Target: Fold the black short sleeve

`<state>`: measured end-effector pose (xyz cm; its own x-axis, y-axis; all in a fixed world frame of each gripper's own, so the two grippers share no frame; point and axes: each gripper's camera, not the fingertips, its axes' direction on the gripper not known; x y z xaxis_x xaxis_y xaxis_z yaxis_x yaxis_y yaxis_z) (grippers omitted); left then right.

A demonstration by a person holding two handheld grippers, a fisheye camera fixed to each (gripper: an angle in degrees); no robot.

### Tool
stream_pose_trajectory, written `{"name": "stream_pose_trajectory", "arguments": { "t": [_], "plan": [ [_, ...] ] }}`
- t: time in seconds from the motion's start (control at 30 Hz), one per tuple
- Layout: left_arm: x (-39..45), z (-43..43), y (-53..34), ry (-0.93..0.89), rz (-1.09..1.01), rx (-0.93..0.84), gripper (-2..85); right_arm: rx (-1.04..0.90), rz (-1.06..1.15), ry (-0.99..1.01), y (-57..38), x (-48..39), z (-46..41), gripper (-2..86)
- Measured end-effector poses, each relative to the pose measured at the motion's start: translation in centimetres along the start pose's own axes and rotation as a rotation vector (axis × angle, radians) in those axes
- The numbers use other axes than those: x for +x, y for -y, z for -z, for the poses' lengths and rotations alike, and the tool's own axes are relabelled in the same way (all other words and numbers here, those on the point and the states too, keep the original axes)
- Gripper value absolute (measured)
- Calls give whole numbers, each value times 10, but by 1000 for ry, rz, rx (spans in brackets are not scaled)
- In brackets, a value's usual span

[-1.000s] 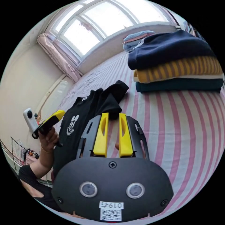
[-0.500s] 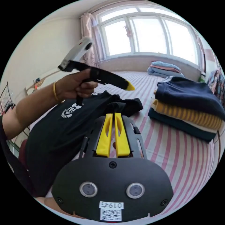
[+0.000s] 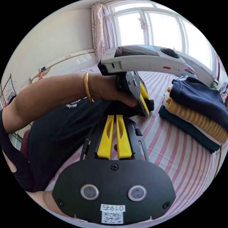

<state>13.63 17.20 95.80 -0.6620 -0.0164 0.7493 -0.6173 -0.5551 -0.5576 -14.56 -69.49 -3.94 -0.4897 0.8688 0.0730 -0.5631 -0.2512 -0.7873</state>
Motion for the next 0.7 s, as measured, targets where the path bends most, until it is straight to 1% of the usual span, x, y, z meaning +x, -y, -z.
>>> {"name": "stream_pose_trajectory", "arguments": {
  "t": [0.03,0.07,0.13,0.2,0.23,0.3,0.33,0.4,0.47,0.5,0.57,0.7],
  "plan": [
    [-5,-1,-2,19,38,-1,74,1,0,2,0,-1,-1,-3],
    [-15,-3,-7,102,87,-15,44,10,-4,5,0,-2,-1,-2],
    [-32,-3,-19,56,116,14,30,30,-15,6,-1,-3,1,-2],
    [-72,12,-49,-109,241,182,21,45,-14,20,-1,-5,2,-2],
    [-84,15,-58,-164,279,229,20,52,-15,18,0,-7,3,-2],
    [-131,17,-98,-462,413,446,18,54,-2,12,1,-12,4,-2],
    [-141,16,-107,-538,440,499,19,50,9,-7,2,-16,5,-2],
    [-177,1,-138,-825,535,660,25,45,20,-60,2,-21,11,-2],
    [-191,-12,-151,-945,577,728,32,43,22,-138,1,-25,24,-2],
    [-194,-20,-153,-994,579,726,39,41,21,-154,1,-26,27,-2],
    [-193,-25,-147,-1012,545,680,56,0,-7,-184,-1,-24,35,-1],
    [-190,-21,-134,-943,546,603,94,-117,-110,-246,-3,-10,24,0]
  ]
}}
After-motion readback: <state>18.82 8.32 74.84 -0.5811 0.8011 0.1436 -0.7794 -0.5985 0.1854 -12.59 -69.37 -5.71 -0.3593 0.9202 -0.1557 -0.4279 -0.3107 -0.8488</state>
